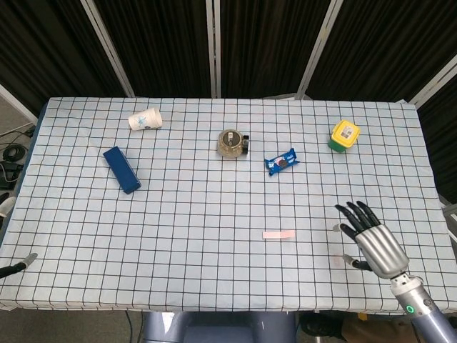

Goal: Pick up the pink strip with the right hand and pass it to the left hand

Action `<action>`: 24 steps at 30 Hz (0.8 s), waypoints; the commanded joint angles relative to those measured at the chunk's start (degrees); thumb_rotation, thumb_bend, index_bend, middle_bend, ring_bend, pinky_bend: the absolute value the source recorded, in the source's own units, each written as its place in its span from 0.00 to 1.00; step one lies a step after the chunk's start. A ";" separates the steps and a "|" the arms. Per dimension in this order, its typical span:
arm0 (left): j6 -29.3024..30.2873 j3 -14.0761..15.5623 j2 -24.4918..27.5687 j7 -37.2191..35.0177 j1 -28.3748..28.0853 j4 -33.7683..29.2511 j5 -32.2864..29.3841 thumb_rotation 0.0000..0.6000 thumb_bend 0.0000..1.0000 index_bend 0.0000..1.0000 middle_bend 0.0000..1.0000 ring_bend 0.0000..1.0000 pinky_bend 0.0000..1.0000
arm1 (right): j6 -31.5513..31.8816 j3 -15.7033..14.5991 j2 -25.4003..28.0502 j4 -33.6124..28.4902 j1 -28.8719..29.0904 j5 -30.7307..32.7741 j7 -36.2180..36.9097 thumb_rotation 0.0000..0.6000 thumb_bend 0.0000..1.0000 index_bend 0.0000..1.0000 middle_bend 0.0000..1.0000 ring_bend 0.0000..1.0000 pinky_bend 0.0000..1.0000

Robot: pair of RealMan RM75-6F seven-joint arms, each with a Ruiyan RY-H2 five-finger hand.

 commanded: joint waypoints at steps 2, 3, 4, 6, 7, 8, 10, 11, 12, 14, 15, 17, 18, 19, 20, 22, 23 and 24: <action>-1.67 -0.65 -1.06 1.75 -1.00 0.26 -1.76 1.00 0.00 0.00 0.00 0.00 0.00 | -0.90 -0.45 -7.46 12.12 6.82 -6.65 7.11 1.00 0.16 0.45 0.16 0.00 0.00; -1.95 -0.76 -1.21 2.02 -1.14 0.31 -2.12 1.00 0.00 0.00 0.00 0.00 0.00 | -0.67 -0.54 -8.57 13.96 7.57 -7.47 7.46 1.00 0.16 0.45 0.16 0.00 0.00; -2.35 -0.90 -1.40 2.38 -1.33 0.37 -2.62 1.00 0.00 0.00 0.00 0.00 0.00 | -0.36 -0.70 -10.23 16.60 8.54 -8.40 7.96 1.00 0.17 0.46 0.16 0.00 0.00; -2.88 -1.05 -1.62 2.76 -1.57 0.42 -3.28 1.00 0.00 0.00 0.00 0.00 0.00 | -0.59 -1.14 -12.23 19.71 9.71 -9.18 8.77 1.00 0.21 0.47 0.16 0.00 0.00; -3.10 -1.12 -1.72 2.97 -1.67 0.47 -3.56 1.00 0.00 0.00 0.00 0.00 0.00 | -0.97 -1.43 -13.13 21.07 10.28 -9.42 9.28 1.00 0.22 0.48 0.16 0.00 0.00; -3.44 -1.23 -1.89 3.36 -1.84 0.57 -4.00 1.00 0.00 0.00 0.00 0.00 0.00 | -1.51 -1.89 -14.32 22.86 11.08 -9.70 10.17 1.00 0.24 0.48 0.16 0.00 0.00; -3.97 -1.32 -2.11 3.73 -2.06 0.68 -4.56 1.00 0.00 0.00 0.00 0.00 0.00 | -1.75 -2.42 -15.80 24.97 11.93 -9.98 11.36 1.00 0.25 0.48 0.16 0.00 0.00; -4.41 -1.37 -2.25 3.95 -2.24 0.75 -4.98 1.00 0.00 0.00 0.00 0.00 0.00 | -1.44 -2.65 -16.88 26.64 12.39 -10.19 11.86 1.00 0.25 0.48 0.16 0.00 0.00; -4.62 -1.41 -2.31 4.09 -2.34 0.77 -5.19 1.00 0.00 0.00 0.00 0.00 0.00 | -1.13 -2.79 -17.59 27.79 12.65 -10.36 11.99 1.00 0.25 0.49 0.15 0.00 0.00; -5.01 -1.47 -2.48 4.45 -2.55 0.85 -5.48 1.00 0.00 0.00 0.00 0.00 0.00 | -0.47 -3.08 -18.99 30.24 13.22 -10.82 11.98 1.00 0.26 0.49 0.14 0.00 0.00; -5.16 -1.49 -2.57 4.61 -2.64 0.87 -5.59 1.00 0.00 0.00 0.00 0.00 0.00 | -0.03 -3.24 -19.66 31.54 13.52 -11.14 11.90 1.00 0.26 0.49 0.14 0.00 0.00; -5.49 -1.51 -2.79 5.01 -2.80 0.92 -5.87 1.00 0.00 0.00 0.00 0.00 0.00 | 1.26 -3.71 -21.27 35.09 14.27 -12.05 11.68 1.00 0.26 0.50 0.13 0.00 0.00; -5.64 -1.50 -2.88 5.18 -2.87 0.94 -5.98 1.00 0.00 0.00 0.00 0.00 0.00 | 1.77 -3.93 -21.92 36.52 14.52 -12.35 11.77 1.00 0.27 0.50 0.12 0.00 0.00; -5.79 -1.49 -2.96 5.35 -2.93 0.96 -6.08 1.00 0.00 0.00 0.00 0.00 0.00 | 2.31 -4.12 -22.57 37.88 14.73 -12.54 11.99 1.00 0.27 0.50 0.12 0.00 0.00; -5.96 -1.50 -3.08 5.61 -3.03 0.99 -6.22 1.00 0.00 0.00 0.00 0.00 0.00 | 3.09 -4.40 -23.52 39.74 14.97 -12.70 12.50 1.00 0.27 0.50 0.12 0.00 0.00; -6.13 -1.52 -3.22 5.94 -3.14 0.98 -6.38 1.00 0.00 0.00 0.00 0.00 0.00 | 4.09 -4.94 -24.97 42.55 15.33 -12.83 13.53 1.00 0.28 0.50 0.12 0.00 0.00; -6.19 -1.52 -3.27 6.04 -3.18 0.98 -6.45 1.00 0.00 0.00 0.00 0.00 0.00 | 4.47 -5.12 -25.55 43.65 15.47 -12.87 13.81 1.00 0.28 0.50 0.12 0.00 0.00; -6.25 -1.53 -3.32 6.15 -3.22 0.98 -6.51 1.00 0.00 0.00 0.00 0.00 0.00 | 4.85 -5.30 -26.12 44.74 15.60 -12.90 14.03 1.00 0.28 0.50 0.12 0.00 0.00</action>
